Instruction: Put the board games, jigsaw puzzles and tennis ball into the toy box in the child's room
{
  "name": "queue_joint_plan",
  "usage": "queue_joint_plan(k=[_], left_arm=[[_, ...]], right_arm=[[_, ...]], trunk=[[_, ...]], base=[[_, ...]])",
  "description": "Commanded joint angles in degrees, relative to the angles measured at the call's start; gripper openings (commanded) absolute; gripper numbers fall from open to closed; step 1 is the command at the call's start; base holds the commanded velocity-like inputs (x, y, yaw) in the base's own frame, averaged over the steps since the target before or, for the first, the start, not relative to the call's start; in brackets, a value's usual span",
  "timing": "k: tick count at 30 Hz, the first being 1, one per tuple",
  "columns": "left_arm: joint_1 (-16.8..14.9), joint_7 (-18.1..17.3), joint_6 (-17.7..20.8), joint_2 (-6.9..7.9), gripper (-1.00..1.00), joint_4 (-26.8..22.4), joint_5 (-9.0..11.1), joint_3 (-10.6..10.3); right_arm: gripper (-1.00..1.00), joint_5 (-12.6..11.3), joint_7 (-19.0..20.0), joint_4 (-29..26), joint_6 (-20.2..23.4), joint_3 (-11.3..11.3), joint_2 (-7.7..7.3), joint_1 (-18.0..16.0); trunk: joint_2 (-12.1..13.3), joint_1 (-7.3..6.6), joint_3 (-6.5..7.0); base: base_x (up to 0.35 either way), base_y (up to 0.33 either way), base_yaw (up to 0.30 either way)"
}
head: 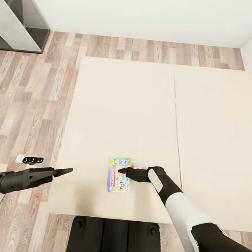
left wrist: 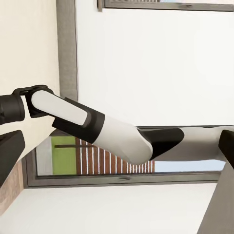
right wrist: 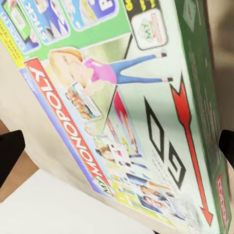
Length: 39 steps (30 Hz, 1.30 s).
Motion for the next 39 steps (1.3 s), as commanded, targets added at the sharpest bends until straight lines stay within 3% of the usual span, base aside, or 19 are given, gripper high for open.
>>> queue_joint_plan(k=[1, 39], left_arm=[[0.0, -0.2, 0.6, 0.02, 1.0, 0.0, 0.0, 0.0], [0.0, -0.2, 0.6, 0.02, 1.0, 0.0, 0.0, 0.0]], right_arm=[[1.0, 0.1, 0.2, 0.0, 0.1, 0.1, -0.02, 0.0], [1.0, 0.1, 0.2, 0.0, 0.1, 0.1, 0.49, 0.0]], trunk=[[-0.1, 0.03, -0.06], [-0.1, 0.03, -0.06]], base=[[0.0, 0.004, 0.0], [0.0, 0.071, 0.0]])
